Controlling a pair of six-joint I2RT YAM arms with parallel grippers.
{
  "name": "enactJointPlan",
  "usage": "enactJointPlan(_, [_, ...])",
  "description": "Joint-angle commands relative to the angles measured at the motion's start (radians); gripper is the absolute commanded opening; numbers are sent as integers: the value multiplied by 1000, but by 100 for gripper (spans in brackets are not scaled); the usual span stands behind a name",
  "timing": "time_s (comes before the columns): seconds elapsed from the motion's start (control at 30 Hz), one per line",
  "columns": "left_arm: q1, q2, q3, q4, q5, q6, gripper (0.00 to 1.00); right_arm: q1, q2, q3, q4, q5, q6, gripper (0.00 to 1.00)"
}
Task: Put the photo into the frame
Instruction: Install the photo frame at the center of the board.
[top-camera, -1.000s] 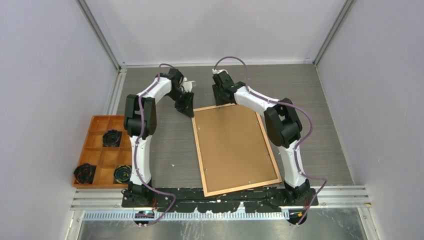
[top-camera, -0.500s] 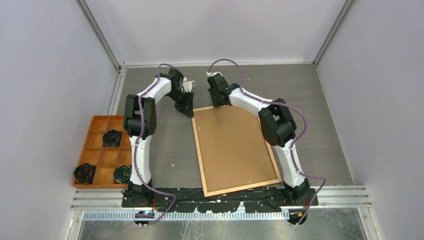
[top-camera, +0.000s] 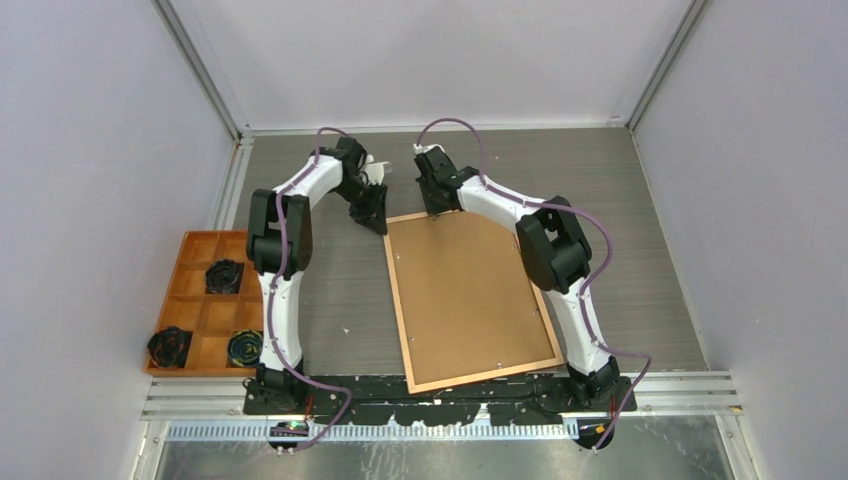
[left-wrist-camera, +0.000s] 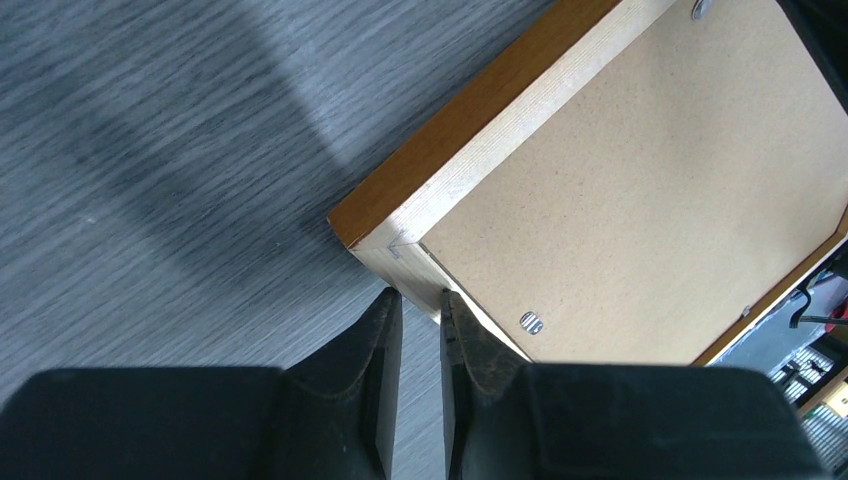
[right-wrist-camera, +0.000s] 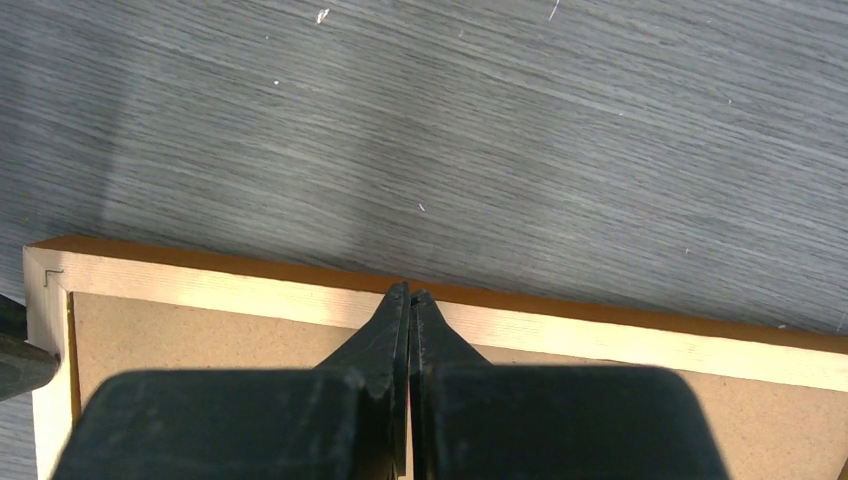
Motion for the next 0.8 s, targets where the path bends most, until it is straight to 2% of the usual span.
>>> enactJointPlan(0.0, [-5,43,-49,61,-186,61,19,5,3,29,7,6,10,1])
enactJointPlan(0.77, [-6,38,-52,61,-196,67,17,5,-32,-56,19,-2,47,1])
